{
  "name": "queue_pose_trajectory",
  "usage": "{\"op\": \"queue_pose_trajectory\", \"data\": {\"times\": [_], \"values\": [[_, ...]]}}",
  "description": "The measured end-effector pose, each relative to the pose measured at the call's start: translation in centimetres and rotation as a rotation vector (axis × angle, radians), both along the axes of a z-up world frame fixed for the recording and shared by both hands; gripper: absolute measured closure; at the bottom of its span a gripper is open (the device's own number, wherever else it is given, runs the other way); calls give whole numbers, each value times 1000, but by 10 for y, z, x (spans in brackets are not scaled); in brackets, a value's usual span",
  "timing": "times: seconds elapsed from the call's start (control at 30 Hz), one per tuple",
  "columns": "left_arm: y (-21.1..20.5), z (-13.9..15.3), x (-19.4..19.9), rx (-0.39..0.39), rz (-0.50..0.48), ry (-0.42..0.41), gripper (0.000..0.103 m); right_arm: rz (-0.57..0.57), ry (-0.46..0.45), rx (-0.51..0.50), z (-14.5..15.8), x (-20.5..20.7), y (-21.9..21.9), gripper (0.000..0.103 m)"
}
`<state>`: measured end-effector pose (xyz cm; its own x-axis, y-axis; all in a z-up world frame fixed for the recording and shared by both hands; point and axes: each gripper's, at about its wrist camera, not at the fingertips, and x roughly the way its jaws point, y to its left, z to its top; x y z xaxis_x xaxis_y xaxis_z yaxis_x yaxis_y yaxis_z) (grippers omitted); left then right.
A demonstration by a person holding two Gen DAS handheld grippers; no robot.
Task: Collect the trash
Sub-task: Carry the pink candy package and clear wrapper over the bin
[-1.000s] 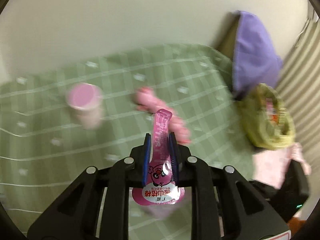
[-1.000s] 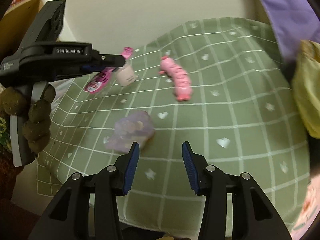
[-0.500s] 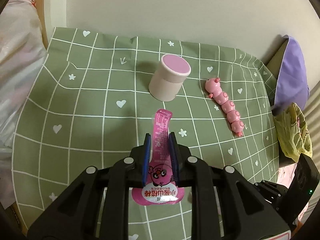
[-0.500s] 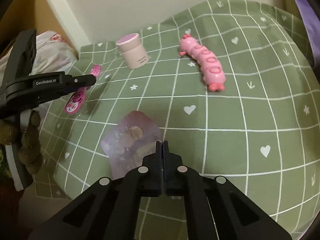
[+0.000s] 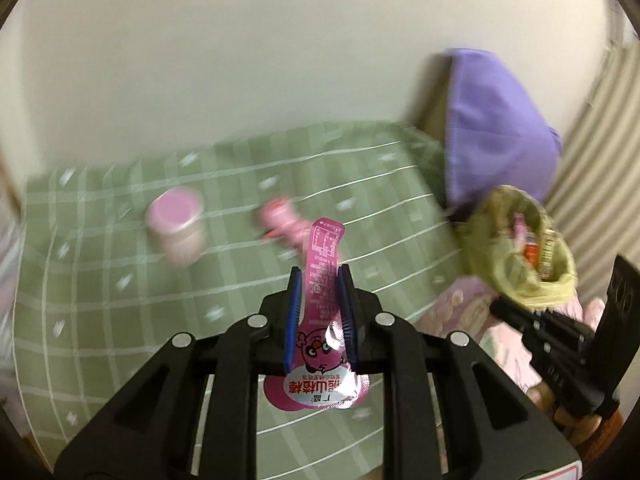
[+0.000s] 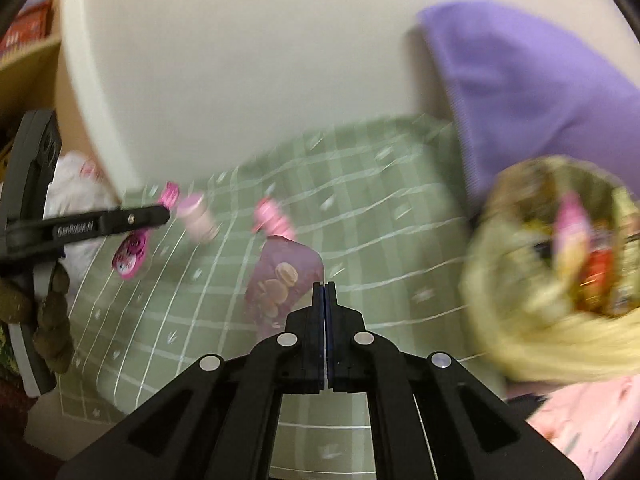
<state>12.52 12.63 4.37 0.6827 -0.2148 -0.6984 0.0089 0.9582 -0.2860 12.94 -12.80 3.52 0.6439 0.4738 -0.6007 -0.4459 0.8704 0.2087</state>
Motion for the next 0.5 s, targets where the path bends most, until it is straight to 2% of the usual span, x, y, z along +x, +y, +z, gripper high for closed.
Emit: {"op": "queue_pose_trajectory", "data": {"times": [0.17, 0.3, 0.37, 0.5], "values": [[-58, 38, 21, -1, -166, -98, 85, -148, -110, -5, 46, -4, -57, 100], [-101, 60, 47, -39, -323, -139, 85, -272, -183, -82, 78, -5, -97, 100], [-120, 71, 59, -55, -396, -159, 85, -323, -199, -125, 89, -5, -113, 100], [-163, 91, 86, -117, -567, -182, 85, -439, -202, -148, 104, 1, -151, 100]]}}
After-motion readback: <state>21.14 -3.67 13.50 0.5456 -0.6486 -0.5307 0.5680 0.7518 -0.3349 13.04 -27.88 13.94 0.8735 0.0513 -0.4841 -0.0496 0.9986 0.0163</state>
